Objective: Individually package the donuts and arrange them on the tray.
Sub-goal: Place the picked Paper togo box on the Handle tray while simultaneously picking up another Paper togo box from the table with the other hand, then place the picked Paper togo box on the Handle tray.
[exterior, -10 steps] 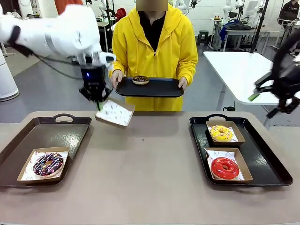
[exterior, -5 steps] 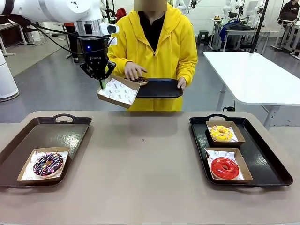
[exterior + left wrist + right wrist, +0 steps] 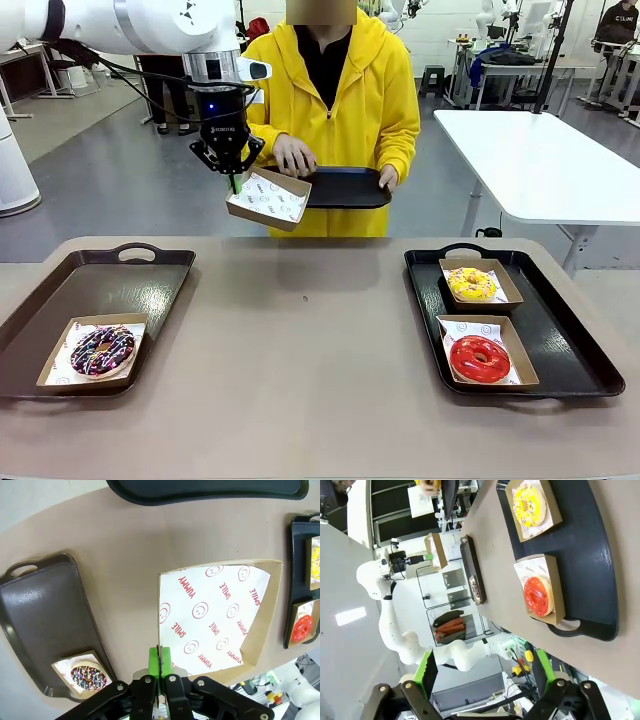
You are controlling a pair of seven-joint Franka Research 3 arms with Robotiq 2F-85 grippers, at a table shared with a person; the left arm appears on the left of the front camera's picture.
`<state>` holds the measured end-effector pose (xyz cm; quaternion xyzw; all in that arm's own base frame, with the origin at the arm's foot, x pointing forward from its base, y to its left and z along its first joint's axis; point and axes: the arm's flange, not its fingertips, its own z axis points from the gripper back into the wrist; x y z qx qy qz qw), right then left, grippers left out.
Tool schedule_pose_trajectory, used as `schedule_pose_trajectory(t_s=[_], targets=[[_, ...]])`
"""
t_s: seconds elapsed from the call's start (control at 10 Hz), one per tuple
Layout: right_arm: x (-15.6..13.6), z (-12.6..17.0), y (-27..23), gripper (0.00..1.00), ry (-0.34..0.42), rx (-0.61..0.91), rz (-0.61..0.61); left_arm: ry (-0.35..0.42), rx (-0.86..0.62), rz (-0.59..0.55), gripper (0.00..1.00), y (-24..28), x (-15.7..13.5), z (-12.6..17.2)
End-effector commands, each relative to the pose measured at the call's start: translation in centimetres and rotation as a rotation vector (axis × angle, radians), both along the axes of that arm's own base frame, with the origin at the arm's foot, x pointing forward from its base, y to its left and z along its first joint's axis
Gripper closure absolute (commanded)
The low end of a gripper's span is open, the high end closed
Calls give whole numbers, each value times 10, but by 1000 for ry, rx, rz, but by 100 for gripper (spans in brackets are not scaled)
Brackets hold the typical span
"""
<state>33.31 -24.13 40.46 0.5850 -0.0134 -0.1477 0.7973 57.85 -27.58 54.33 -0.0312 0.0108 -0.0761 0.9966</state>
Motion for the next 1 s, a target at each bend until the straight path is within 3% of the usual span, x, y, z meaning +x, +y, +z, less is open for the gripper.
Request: schedule_pose_trajectory(t_s=[0.0,0.1,0.2,0.9], targets=[[1,-3,17,0,-43,-42,-2,-14,-1,-12,100,3,-5,7],[13,-1,29,0,-53,-110,-26,-14,-1,-12,100,3,-5,7],[1,-3,4,0,-4,-8,3,-14,-1,-12,100,3,-5,7],[1,-3,4,0,-4,-8,3,-14,-1,-12,100,3,-5,7]])
